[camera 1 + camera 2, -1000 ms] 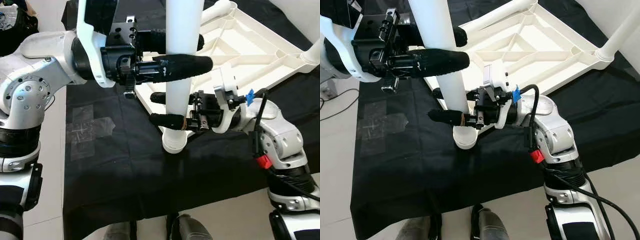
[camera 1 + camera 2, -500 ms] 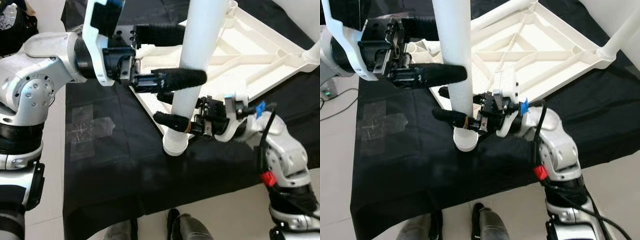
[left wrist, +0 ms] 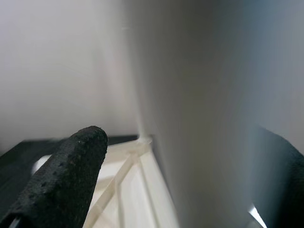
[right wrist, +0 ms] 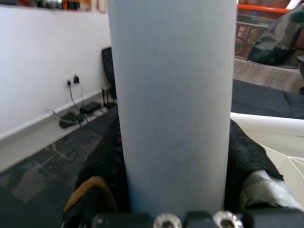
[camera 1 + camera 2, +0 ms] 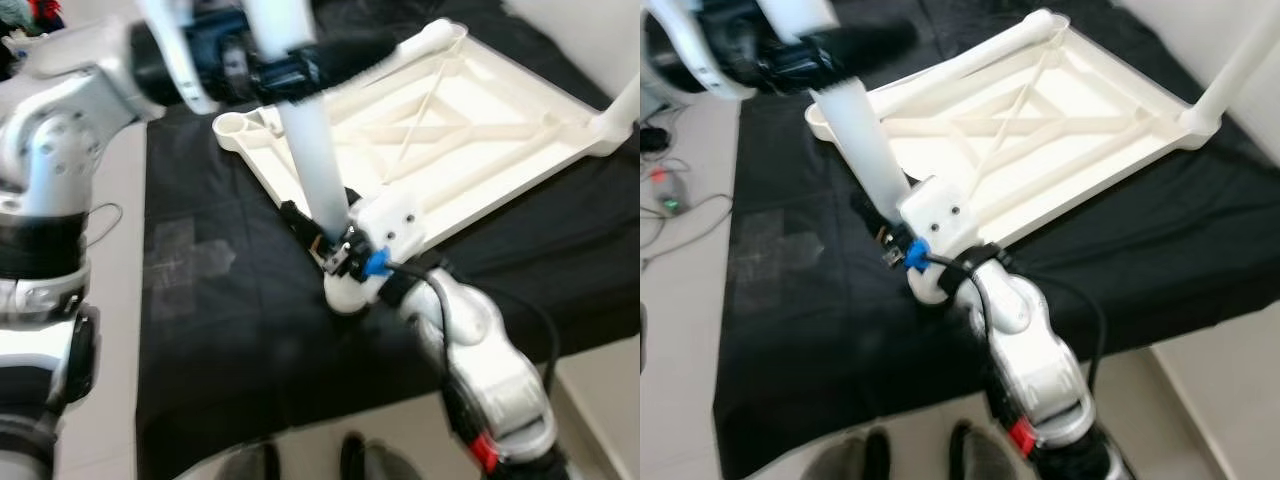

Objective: Building children table

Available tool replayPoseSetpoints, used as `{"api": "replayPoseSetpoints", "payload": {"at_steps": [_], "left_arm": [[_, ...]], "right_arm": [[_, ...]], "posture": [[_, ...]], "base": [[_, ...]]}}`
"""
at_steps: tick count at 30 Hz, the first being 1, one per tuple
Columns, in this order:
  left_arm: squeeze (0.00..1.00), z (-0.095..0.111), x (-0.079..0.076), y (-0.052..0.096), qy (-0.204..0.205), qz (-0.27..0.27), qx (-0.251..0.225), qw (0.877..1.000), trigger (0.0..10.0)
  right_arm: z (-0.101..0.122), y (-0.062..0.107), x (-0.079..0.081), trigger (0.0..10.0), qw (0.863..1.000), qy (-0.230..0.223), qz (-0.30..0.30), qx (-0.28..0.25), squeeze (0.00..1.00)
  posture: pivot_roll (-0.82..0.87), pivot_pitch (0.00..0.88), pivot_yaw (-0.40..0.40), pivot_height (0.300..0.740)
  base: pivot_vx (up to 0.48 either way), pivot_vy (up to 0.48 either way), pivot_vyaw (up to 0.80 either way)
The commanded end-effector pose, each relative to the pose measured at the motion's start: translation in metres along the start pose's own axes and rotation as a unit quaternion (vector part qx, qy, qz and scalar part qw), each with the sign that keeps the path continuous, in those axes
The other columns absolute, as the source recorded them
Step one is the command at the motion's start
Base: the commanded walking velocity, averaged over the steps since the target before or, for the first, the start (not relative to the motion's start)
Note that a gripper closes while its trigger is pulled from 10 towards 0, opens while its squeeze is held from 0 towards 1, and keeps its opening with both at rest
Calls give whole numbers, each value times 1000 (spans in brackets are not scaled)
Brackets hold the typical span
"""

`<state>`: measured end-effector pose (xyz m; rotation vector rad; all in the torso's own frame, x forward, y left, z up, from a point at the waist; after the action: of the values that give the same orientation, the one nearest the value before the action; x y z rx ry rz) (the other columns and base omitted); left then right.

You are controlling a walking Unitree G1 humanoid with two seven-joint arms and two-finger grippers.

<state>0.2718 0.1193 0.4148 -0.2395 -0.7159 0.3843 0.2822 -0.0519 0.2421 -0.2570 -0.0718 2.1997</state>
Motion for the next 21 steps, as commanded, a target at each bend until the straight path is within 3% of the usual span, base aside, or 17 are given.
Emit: {"api": "replayPoseSetpoints", "payload": {"at_steps": [1, 8, 12, 15, 17, 21], "left_arm": [[1000, 10, -13, 3, -12, -13, -4, 1000, 10000], [1000, 9, -15, 3, -13, -19, -4, 1000, 10000], [1000, 7, -16, 2, -11, -25, -1, 1000, 10000], [1000, 7, -19, 6, -4, -14, 5, 1000, 10000], [1000, 7, -19, 6, -4, -14, 5, 1000, 10000], [1000, 6, -17, 8, 1, 14, 4, 1000, 10000]], "right_arm": [[-60, 7, -15, 0, 989, -24, -49, 134, 0], [-60, 5, -16, 0, 989, -33, -75, 121, 0], [-57, 3, -18, 0, 986, -71, -113, 97, 0], [-40, 0, -36, 0, 982, -123, -143, 33, 0], [-40, 0, -36, 0, 982, -123, -143, 33, 0], [-24, 0, -53, 0, 975, -169, -141, -21, 0]], "posture": [[43, 239, 2, 740], [48, 229, 11, 740], [50, 238, 12, 740], [46, 217, 21, 740], [46, 217, 21, 740], [43, 217, 26, 740]], "base": [[0, 0, 0], [0, 0, 0], [0, 0, 0], [0, 0, 0], [0, 0, 0], [0, 0, 0]]}}
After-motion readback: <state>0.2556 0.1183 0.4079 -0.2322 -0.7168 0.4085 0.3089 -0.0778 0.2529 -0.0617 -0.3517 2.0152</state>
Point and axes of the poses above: a point about 5 cm out from each wrist's last joint towards the gripper, its own y axis pointing back from the gripper into the wrist, its own z axis along the axis of the wrist's last joint, x = y × z, the point moved 3 cm from there along -y, pointing out of the wrist towards the gripper, and after that the axes turned 13 degrees about -y, right-handed, at the moved point
